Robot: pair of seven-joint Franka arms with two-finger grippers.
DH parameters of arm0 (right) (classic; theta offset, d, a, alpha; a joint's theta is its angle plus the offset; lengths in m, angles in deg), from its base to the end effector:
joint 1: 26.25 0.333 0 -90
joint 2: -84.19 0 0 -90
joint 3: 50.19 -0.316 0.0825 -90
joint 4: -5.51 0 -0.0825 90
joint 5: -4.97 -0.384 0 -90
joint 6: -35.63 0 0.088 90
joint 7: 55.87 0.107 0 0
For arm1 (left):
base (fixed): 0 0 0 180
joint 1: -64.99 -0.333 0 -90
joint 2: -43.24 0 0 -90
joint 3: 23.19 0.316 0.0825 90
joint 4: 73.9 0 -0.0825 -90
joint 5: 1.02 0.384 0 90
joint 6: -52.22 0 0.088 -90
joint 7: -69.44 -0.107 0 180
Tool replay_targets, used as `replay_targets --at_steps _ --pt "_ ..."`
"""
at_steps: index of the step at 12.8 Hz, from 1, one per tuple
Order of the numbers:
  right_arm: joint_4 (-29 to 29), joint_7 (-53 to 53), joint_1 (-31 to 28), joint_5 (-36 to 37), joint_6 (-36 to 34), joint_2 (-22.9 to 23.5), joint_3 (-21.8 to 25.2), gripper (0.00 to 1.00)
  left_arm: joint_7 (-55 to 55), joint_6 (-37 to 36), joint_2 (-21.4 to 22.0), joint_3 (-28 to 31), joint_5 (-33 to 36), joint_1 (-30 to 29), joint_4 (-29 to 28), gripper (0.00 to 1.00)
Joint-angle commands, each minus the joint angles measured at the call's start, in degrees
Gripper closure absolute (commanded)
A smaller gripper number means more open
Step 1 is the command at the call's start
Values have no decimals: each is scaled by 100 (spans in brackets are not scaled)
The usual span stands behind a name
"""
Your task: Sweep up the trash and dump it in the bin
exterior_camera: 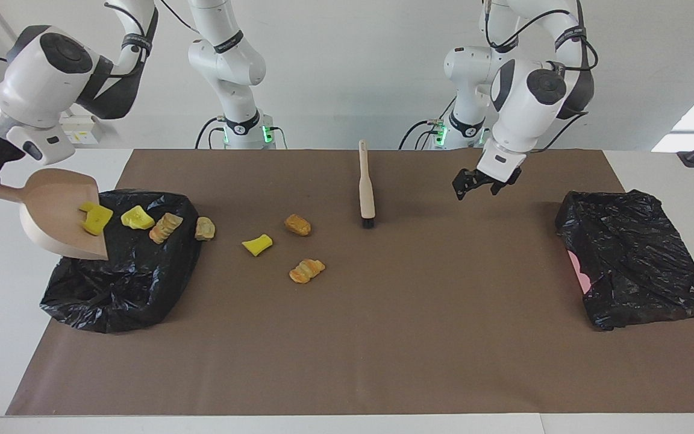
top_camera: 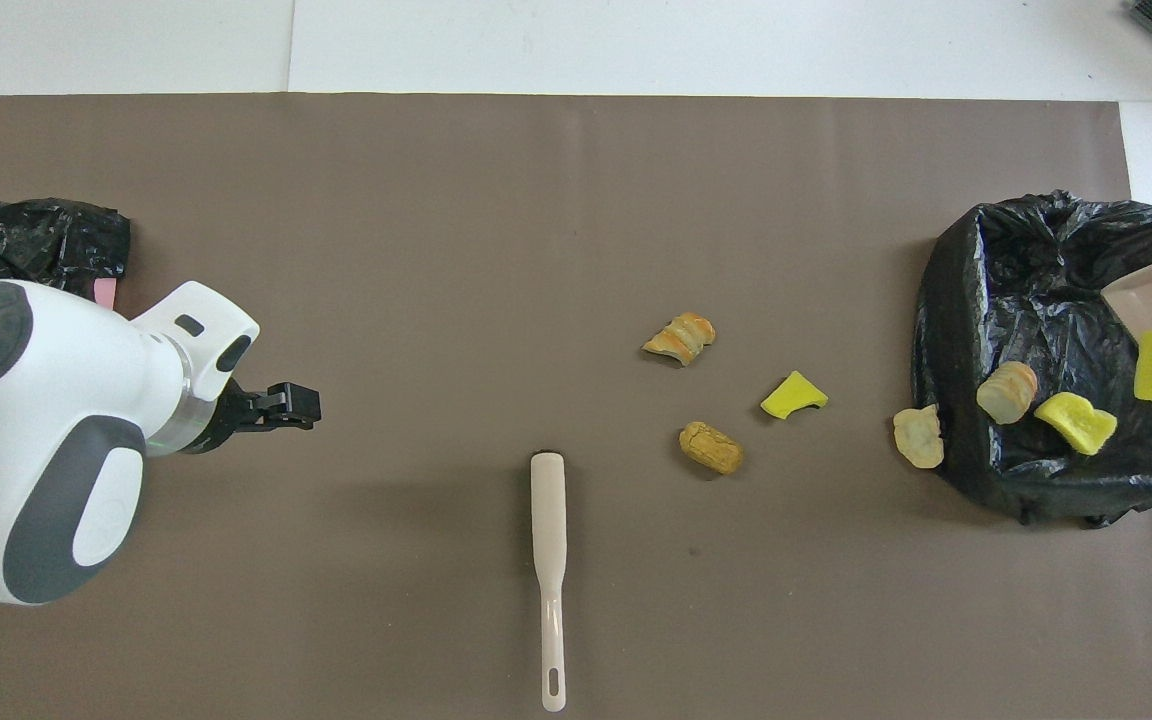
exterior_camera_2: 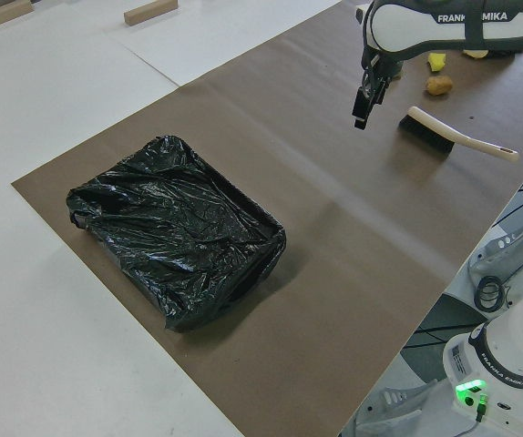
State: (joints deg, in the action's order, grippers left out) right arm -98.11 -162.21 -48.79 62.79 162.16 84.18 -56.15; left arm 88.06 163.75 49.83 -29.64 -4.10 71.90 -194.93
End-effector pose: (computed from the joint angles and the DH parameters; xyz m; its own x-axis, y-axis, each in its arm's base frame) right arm 0.5684 -0.1989 0.5898 -0.3085 0.4772 -0.8229 0.9139 0.3887 -0.1172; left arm 0.4970 -0.1231 0.4609 0.9918 0.1129 -0.0605 0.1142 -0.9933 0.0176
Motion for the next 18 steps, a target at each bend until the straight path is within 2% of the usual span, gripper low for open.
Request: replay_targets --at_steps 1,3,8,14,18 --pt "-341 26 83 273 73 -314 -45 100 -350 -175 8 -67 316 -356 193 0" --pt "-518 228 83 344 65 -447 -45 100 -631 -323 -35 -67 527 -567 456 0" --pt "-308 228 118 91 -58 -464 -63 100 -1633 -1026 -106 -67 545 -1139 1360 0" --pt "-211 360 127 -2253 -637 -447 -63 100 -1678 -2291 -106 -76 563 -1087 2688 0" --pt "-220 1069 294 -3388 -1278 -464 -125 100 -1696 -2337 -18 -67 492 -1157 2566 0"
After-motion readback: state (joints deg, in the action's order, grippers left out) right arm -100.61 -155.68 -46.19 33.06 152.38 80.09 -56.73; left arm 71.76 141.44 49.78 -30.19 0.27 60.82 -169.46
